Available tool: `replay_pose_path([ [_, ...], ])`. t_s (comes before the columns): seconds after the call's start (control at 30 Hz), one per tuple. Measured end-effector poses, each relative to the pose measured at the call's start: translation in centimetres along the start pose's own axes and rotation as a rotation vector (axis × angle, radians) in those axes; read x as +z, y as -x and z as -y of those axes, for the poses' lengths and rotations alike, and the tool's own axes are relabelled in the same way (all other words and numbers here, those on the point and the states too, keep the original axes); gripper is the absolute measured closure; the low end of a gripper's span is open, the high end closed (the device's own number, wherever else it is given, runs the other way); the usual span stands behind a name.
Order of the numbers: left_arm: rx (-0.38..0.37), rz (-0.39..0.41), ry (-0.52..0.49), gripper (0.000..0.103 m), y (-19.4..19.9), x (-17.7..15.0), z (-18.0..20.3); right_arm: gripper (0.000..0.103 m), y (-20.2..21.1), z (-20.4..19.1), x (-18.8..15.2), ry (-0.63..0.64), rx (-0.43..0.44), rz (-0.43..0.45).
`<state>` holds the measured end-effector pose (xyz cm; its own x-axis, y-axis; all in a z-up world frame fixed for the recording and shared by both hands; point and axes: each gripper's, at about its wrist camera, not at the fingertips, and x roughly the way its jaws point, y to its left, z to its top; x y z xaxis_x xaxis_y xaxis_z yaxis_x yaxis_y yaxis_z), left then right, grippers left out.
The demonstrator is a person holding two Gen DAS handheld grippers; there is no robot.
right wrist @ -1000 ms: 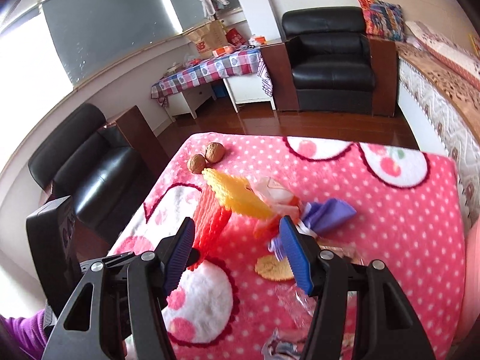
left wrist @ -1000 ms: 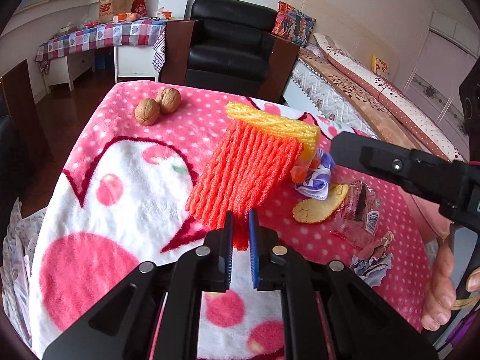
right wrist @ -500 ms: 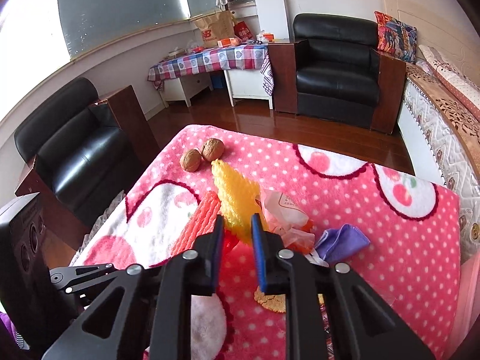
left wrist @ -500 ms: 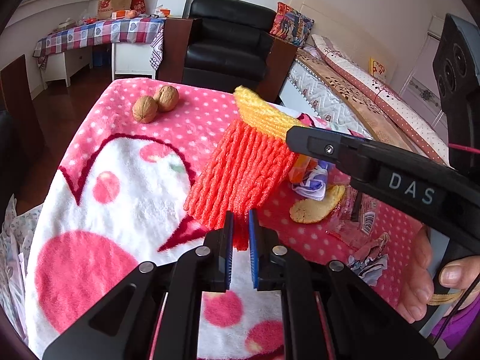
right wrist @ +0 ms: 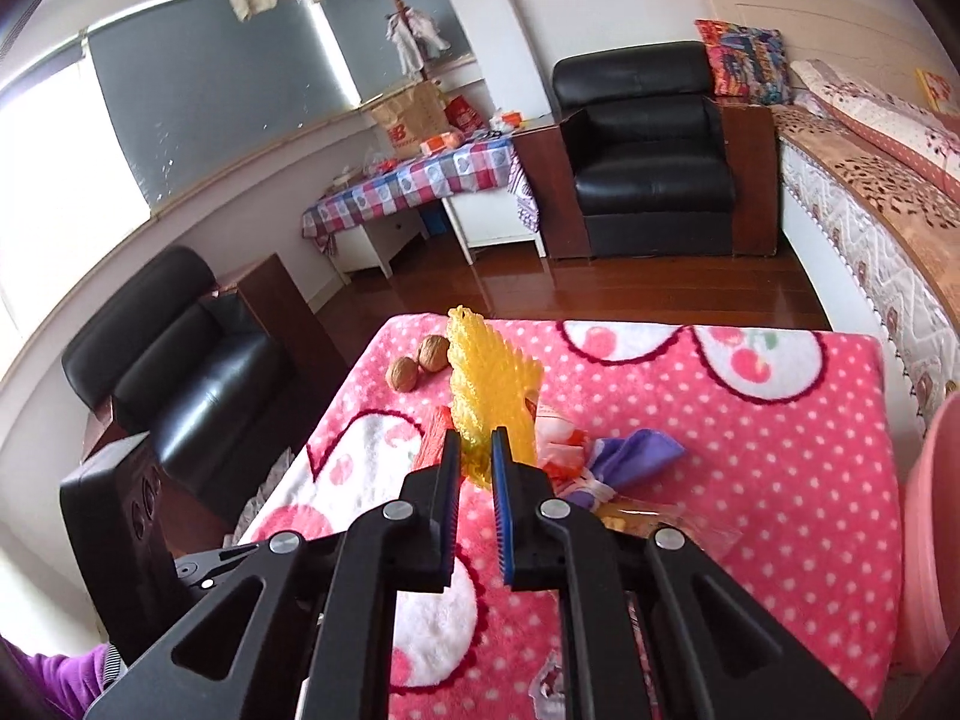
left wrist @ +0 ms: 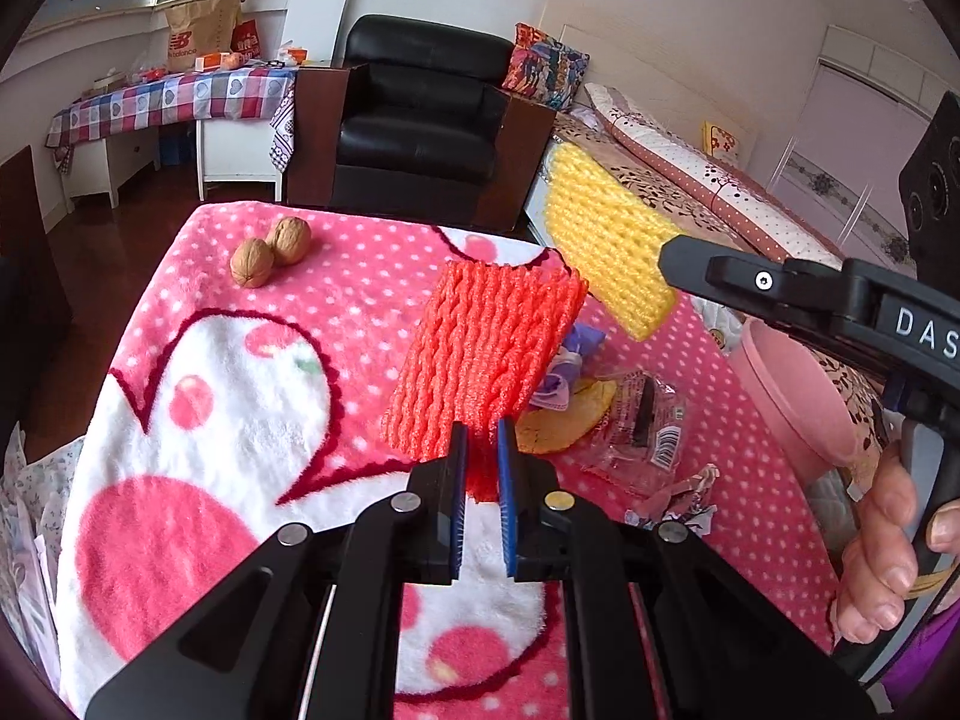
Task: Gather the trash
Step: 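Carry both foam nets over the pink bucket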
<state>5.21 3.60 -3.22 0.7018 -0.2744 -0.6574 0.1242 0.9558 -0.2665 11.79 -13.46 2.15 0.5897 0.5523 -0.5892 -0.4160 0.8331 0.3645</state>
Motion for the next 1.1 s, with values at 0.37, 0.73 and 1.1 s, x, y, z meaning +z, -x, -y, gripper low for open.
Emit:
replay_pose_path([
  [0.37,-0.069,0.036,-0.052,0.094,1.2,1.1,4.6,0.094,6.2,3.9,-1.7,-0.118,-0.06,0.069],
  [0.73,-0.171,0.038,-0.13,0.094,0.3,2.1,10.9,0.093,11.6,9.3,-3.8,-0.228,-0.143,0.145],
  [1.1,-0.308,0.015,-0.209,0.094,-2.0,2.7,18.8,0.093,17.2,15.7,-6.0,-0.331,-0.265,0.219],
])
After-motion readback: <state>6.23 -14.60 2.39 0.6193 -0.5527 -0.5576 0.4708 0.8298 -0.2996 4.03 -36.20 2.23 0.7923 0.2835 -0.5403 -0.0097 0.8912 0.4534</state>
